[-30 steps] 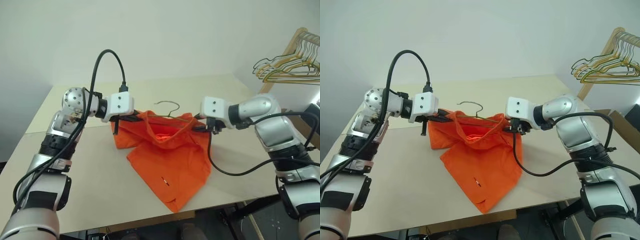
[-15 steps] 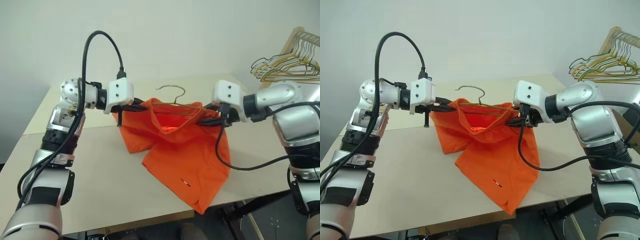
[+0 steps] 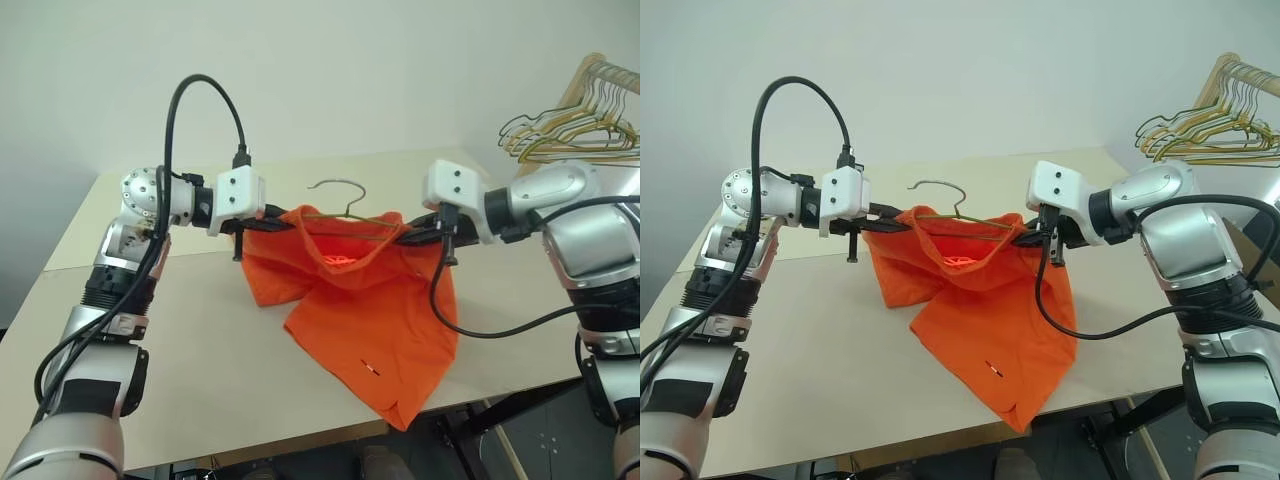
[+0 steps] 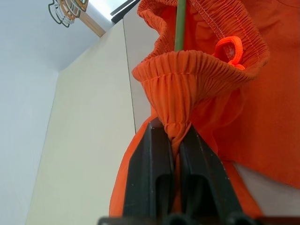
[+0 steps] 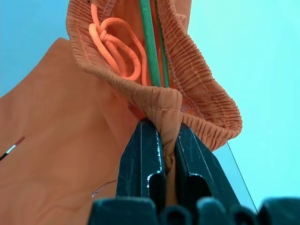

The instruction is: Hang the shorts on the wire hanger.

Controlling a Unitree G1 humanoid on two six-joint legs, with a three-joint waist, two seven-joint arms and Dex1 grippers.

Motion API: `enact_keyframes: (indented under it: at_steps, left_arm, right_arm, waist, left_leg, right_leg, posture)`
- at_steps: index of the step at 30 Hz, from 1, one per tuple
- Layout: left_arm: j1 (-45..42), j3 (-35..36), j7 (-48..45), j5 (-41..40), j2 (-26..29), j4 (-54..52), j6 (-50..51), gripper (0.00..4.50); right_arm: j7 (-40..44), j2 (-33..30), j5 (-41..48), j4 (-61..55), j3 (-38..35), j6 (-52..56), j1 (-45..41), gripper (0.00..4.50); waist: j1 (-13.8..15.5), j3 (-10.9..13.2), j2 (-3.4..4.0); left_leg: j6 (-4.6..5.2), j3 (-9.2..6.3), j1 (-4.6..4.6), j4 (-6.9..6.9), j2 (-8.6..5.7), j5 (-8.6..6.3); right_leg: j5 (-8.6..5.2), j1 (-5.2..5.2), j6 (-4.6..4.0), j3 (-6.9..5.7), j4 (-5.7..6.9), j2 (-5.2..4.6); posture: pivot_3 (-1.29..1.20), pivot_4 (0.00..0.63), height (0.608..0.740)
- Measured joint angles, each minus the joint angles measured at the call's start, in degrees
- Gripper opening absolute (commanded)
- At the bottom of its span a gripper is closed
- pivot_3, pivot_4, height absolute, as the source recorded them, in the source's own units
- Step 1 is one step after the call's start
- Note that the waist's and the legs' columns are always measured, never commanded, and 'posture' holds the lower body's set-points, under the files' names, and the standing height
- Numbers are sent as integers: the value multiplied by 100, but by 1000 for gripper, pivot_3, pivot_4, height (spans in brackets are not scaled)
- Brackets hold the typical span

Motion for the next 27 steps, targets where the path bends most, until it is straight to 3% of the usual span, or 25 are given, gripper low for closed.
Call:
enact_keyframes:
  at_steps: [12,19,27]
  left_arm:
    - [-4,599,277,-148,340,1030,-292,4471]
    - [-4,1045,419,-446,400,1217,-227,4471]
    - [78,1066,458,-658,132,785,30,4471]
  right_arm:
    - [-242,-17,489,33,-453,558,172,0]
    - [-273,-596,911,208,-864,1513,125,0]
    - [-115,-1211,1202,264,-1064,1799,31,0]
  waist:
    - [-33,0,0]
    - [-36,0,0]
    - [-82,0,0]
  left_leg:
    - [0,-1,1,0,0,0]
    - [1,-1,-3,-4,-1,-1]
    - [1,2,3,-1,0,-1]
  right_leg:
    - [0,2,0,-2,1,-1]
    - [0,-1,0,-4,-5,-4]
    - [0,0,0,4,-5,-4]
  posture:
    - [-99,0,740]
    - [-127,0,740]
    - [-151,0,740]
